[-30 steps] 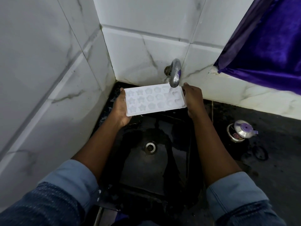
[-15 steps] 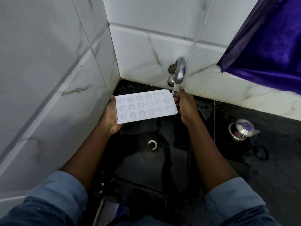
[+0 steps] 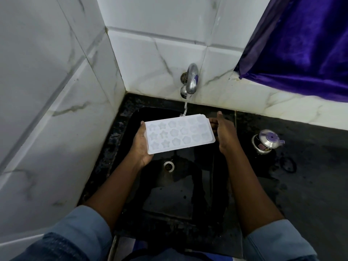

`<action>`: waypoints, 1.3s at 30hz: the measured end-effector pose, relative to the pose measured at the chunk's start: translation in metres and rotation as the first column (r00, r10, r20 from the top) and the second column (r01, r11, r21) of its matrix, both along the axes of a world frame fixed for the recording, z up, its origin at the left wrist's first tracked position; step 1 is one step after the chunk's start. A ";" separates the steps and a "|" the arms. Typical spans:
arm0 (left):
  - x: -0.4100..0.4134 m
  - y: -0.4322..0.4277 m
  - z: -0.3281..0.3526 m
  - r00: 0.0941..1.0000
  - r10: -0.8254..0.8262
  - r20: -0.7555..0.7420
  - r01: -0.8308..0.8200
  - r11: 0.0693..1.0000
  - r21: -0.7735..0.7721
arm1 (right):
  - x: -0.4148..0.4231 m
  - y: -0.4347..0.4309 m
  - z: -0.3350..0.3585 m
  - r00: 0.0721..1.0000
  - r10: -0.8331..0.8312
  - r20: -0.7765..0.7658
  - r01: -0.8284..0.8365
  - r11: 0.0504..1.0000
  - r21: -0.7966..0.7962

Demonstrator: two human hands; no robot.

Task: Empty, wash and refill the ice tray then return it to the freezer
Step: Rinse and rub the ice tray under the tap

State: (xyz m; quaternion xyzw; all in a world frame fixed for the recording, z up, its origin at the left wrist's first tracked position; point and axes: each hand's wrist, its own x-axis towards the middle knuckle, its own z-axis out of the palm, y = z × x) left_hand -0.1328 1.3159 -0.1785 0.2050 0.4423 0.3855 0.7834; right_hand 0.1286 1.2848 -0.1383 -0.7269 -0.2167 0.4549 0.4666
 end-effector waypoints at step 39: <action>-0.005 0.080 0.047 0.998 0.068 -0.016 -0.067 0.997 0.039 | -0.006 0.079 0.038 0.998 -0.032 0.049 0.024 0.989 0.147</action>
